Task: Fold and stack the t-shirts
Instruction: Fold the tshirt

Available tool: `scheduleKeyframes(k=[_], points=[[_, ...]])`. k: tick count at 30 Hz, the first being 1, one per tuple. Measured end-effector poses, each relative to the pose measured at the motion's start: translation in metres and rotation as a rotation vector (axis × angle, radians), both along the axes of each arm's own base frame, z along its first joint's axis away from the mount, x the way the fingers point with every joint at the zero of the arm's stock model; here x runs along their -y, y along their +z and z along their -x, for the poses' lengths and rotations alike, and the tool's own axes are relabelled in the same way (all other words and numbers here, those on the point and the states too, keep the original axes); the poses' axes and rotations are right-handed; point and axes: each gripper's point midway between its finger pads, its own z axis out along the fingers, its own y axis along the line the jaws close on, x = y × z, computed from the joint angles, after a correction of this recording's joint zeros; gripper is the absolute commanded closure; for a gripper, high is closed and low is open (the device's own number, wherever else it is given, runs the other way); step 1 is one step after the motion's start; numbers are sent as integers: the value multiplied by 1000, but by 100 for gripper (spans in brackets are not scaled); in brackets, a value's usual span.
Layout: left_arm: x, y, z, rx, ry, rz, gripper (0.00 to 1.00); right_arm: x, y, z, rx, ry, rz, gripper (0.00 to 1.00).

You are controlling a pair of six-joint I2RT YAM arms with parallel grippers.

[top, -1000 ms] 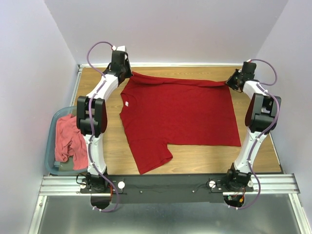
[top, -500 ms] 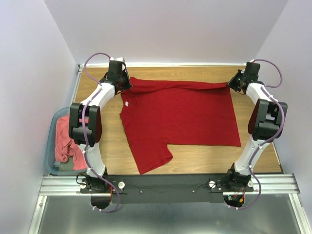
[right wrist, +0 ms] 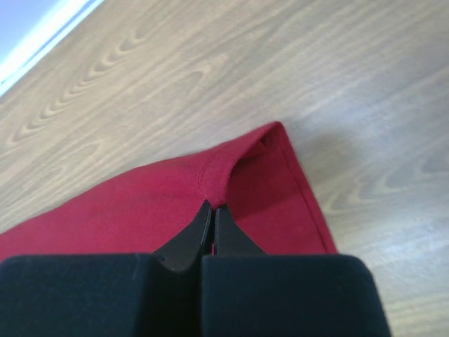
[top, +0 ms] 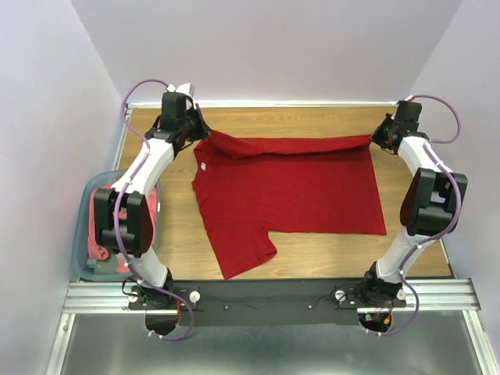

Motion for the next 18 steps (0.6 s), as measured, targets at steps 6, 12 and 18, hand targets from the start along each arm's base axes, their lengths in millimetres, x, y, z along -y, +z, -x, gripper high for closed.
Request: scheduleKeyframes(k=[6, 12, 18], points=[[2, -7, 34, -40, -22, 35, 100, 8, -6, 10, -30, -31, 44, 99], [3, -26, 62, -85, -37, 53, 100, 12, -14, 16, -57, -45, 58, 99], [0, -68, 79, -169, -33, 42, 100, 13, -29, 26, -97, -57, 63, 99]])
